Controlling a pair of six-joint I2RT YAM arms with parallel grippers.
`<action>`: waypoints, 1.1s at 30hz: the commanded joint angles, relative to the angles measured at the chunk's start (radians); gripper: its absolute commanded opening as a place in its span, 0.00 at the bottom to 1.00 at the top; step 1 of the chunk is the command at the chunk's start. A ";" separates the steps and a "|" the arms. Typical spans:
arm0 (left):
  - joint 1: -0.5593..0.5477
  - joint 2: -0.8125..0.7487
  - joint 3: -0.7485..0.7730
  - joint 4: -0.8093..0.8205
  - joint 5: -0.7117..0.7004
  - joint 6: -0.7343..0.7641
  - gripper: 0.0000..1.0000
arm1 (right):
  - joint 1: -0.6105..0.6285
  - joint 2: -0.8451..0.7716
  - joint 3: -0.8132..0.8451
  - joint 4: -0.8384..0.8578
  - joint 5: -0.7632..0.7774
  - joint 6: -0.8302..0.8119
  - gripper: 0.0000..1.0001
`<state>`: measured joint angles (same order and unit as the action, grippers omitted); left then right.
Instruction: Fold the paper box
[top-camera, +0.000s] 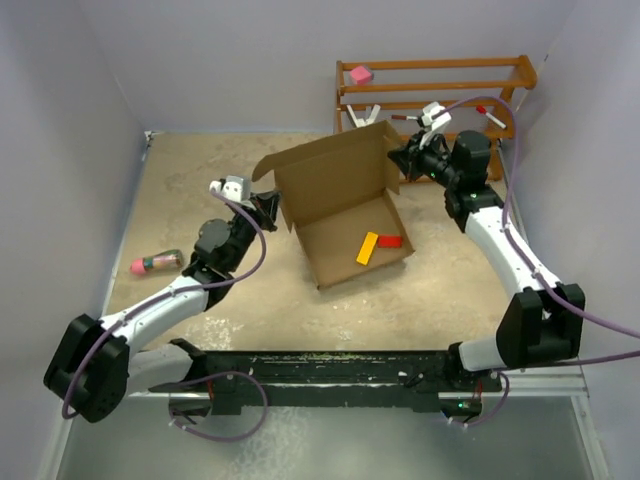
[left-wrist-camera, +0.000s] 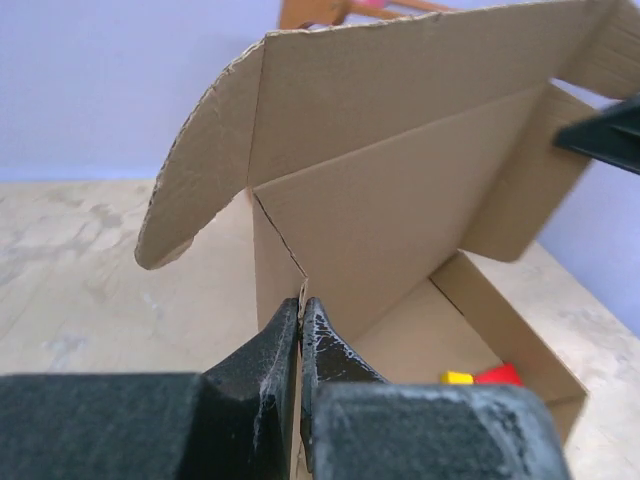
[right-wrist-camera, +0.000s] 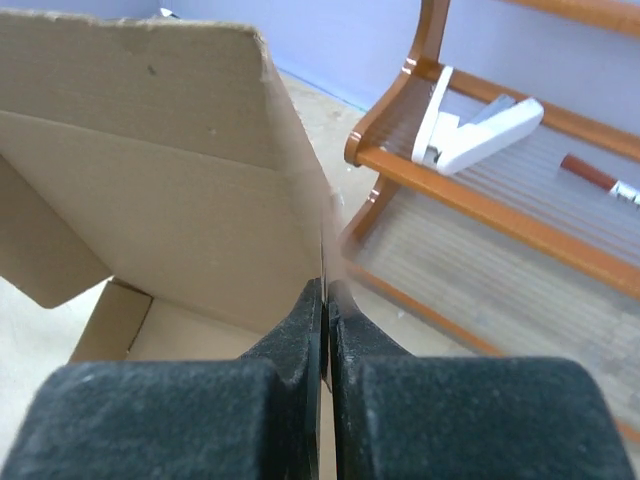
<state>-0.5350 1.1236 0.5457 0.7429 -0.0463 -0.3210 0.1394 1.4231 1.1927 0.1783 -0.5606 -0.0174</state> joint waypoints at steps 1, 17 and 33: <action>-0.072 0.035 0.012 0.034 -0.298 0.000 0.04 | 0.048 -0.051 -0.153 0.208 0.097 0.155 0.00; -0.204 0.197 0.158 -0.123 -0.472 -0.062 0.04 | 0.067 -0.043 -0.333 0.464 0.206 0.464 0.00; -0.386 0.111 -0.040 -0.104 -0.665 -0.153 0.04 | 0.087 -0.190 -0.490 0.273 0.182 0.401 0.00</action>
<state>-0.8772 1.2427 0.5533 0.6838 -0.7105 -0.4198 0.1940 1.2678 0.7177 0.5426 -0.3222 0.3824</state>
